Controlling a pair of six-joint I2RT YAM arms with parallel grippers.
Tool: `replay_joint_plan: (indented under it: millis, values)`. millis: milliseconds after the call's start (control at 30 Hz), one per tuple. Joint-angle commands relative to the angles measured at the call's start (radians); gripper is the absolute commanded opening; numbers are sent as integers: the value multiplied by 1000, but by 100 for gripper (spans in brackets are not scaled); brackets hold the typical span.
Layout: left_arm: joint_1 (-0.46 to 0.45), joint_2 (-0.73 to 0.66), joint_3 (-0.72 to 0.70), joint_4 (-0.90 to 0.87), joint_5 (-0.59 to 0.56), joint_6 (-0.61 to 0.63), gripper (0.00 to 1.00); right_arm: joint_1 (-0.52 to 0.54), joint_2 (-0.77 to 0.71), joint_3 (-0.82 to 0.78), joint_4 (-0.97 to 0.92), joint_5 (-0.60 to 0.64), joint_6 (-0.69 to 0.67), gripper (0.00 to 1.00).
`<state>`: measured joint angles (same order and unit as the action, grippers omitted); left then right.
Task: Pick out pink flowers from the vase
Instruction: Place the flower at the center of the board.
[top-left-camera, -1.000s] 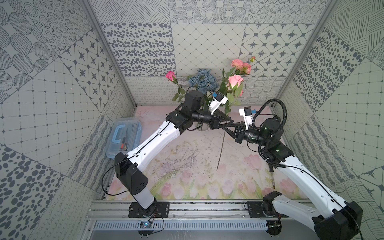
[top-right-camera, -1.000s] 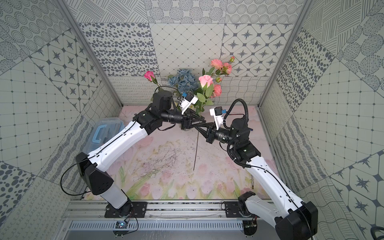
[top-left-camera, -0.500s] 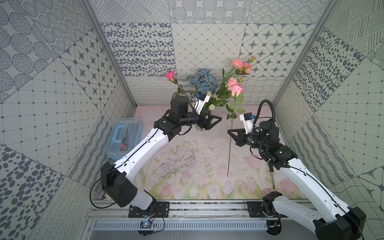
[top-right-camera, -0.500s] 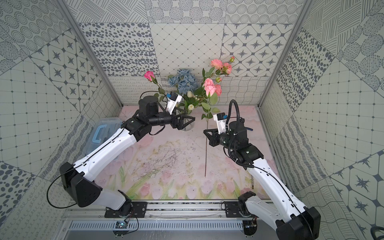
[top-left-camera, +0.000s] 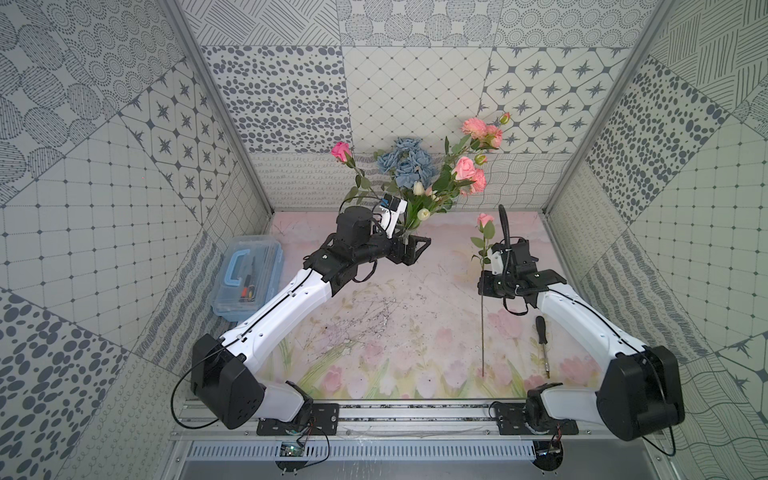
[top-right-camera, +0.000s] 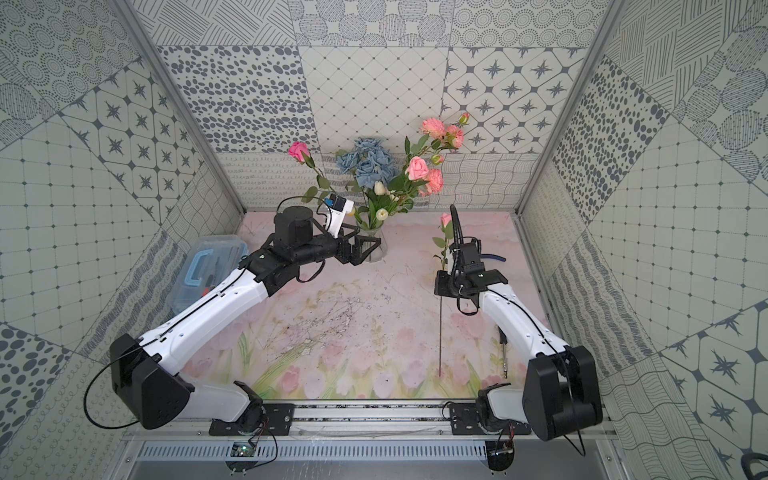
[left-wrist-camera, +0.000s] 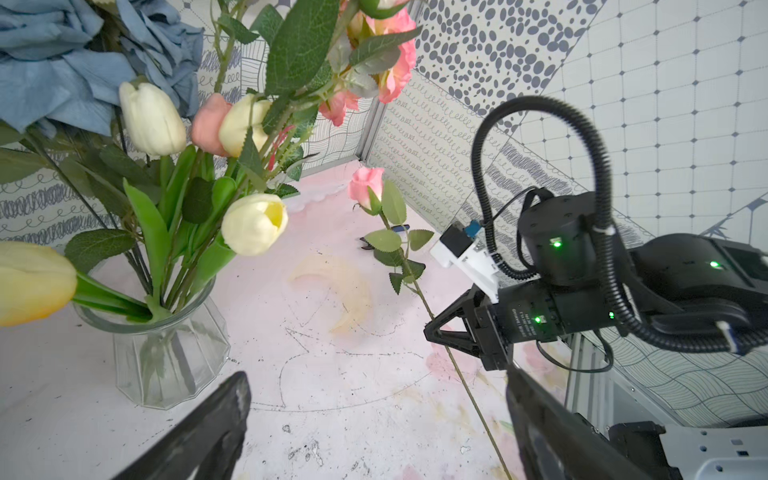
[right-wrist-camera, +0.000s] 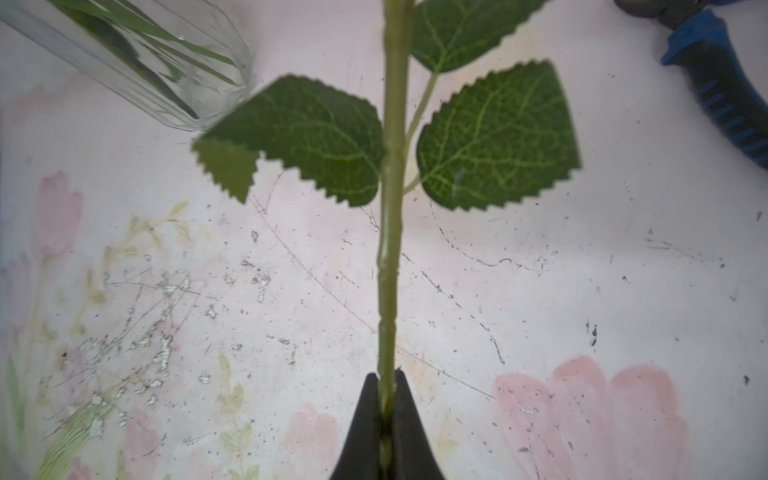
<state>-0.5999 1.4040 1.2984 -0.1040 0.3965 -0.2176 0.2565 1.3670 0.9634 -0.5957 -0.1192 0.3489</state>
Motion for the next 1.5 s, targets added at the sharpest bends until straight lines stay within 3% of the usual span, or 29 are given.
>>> replay_joint_plan:
  millis: [0, 367, 700, 933, 1133, 1267, 1333, 1467]
  values:
    - [11, -10, -17, 68, -47, 11, 96, -6, 85, 75, 14, 99, -20, 0]
    - [10, 11, -34, 86, -45, 3, 96, -66, 368, 221, 16, 192, -74, 0]
    - [11, 30, -36, 88, -39, -5, 96, -89, 489, 310, 8, 193, -84, 0]
    - [9, 38, -31, 74, -62, -3, 98, -91, 524, 319, 10, 181, -83, 8]
    - [9, 36, -42, 64, -97, -8, 99, -92, 504, 306, 20, 179, -79, 22]
    - [9, 38, -54, 56, -141, -6, 99, -94, 475, 297, 31, 155, -73, 38]
    - [10, 35, -60, 50, -166, 0, 99, -95, 433, 280, 54, 116, -65, 52]
    - [6, 17, -95, 63, -228, 30, 99, -94, 291, 168, 210, -18, -30, 69]
